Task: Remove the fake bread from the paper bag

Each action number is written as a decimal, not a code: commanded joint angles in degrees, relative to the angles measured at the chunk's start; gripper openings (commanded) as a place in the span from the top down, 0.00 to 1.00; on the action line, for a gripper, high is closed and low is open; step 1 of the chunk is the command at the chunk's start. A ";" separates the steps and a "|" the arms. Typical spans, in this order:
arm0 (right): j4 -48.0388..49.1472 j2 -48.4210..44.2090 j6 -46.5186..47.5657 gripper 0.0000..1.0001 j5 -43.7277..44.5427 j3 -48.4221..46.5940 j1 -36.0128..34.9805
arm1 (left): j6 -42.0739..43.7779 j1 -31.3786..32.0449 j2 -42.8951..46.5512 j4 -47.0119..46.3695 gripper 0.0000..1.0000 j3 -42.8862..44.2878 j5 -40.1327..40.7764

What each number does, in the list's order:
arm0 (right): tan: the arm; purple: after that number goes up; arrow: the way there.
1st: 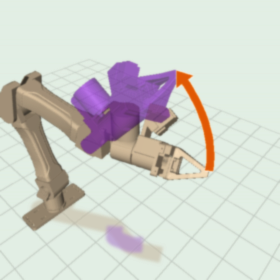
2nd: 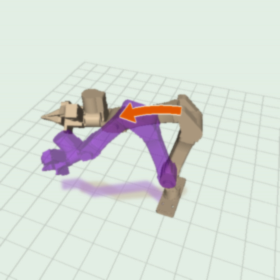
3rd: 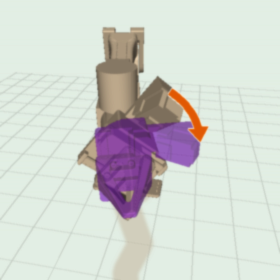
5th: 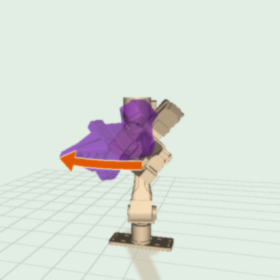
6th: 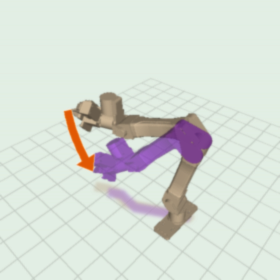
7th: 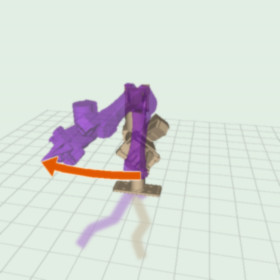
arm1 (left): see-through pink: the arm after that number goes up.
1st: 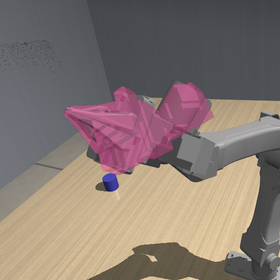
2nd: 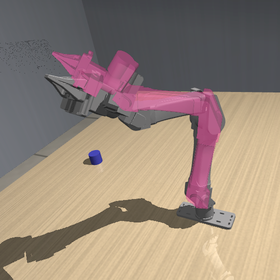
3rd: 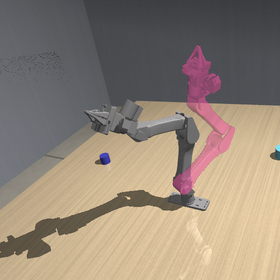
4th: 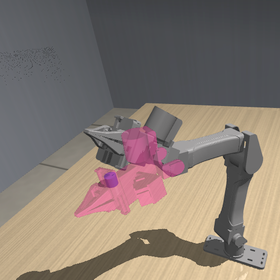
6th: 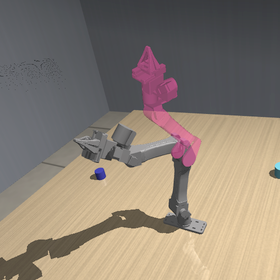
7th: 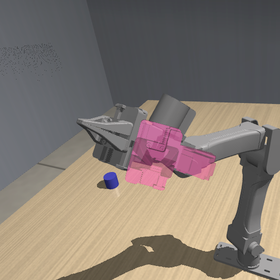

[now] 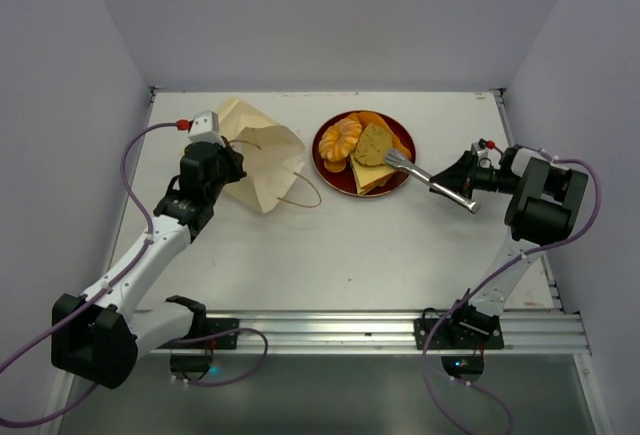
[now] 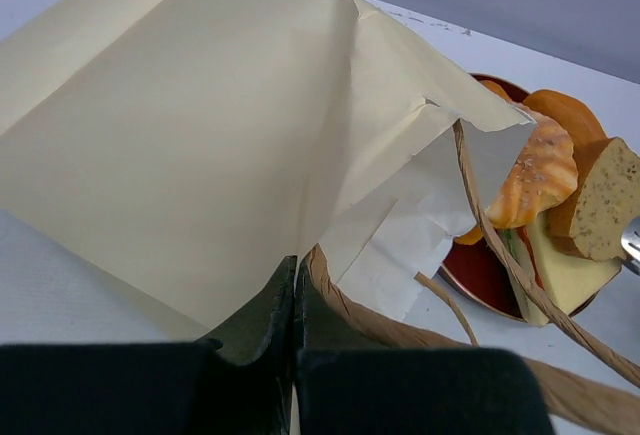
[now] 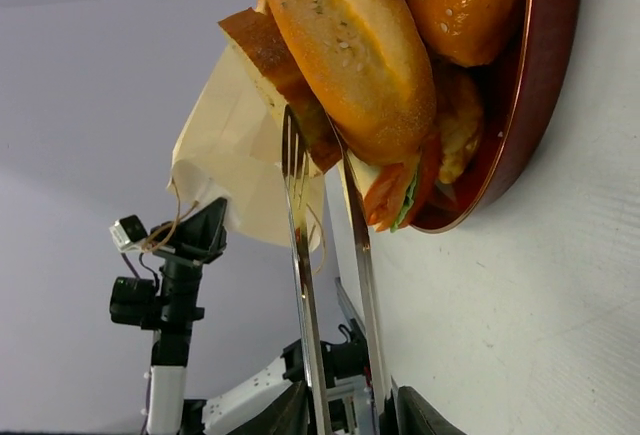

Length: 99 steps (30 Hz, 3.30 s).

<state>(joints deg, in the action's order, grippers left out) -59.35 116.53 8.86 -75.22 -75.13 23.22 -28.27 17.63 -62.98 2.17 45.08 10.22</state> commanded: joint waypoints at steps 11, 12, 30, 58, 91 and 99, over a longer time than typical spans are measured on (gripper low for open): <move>-32.05 -7.01 38.69 0.50 -7.48 0.16 0.16 | 0.85 -0.58 2.33 0.20 1.00 -0.34 -0.29; -31.97 -7.45 38.60 0.50 -7.40 0.16 0.16 | 0.94 -0.58 2.42 0.11 1.00 -0.43 -0.20; -31.97 -17.90 37.81 0.47 -6.17 0.87 2.18 | 1.64 -0.58 4.27 1.17 1.00 0.45 -0.29; 25.58 -63.19 1.05 1.00 36.17 14.30 2.62 | 6.65 -0.66 9.98 2.13 1.00 -1.22 -6.08; 46.17 -29.78 17.16 0.32 57.55 30.66 2.44 | 11.85 -1.45 10.78 12.59 1.00 11.16 -8.63; 42.57 -39.62 16.98 0.01 56.86 29.69 2.44 | 5.87 -9.70 1.03 16.28 1.00 19.95 -19.42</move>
<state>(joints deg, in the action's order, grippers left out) -16.29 82.00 25.54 -17.50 -44.49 25.54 -18.96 12.34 -58.83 16.38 61.45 -1.96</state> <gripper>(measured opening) 0.983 0.006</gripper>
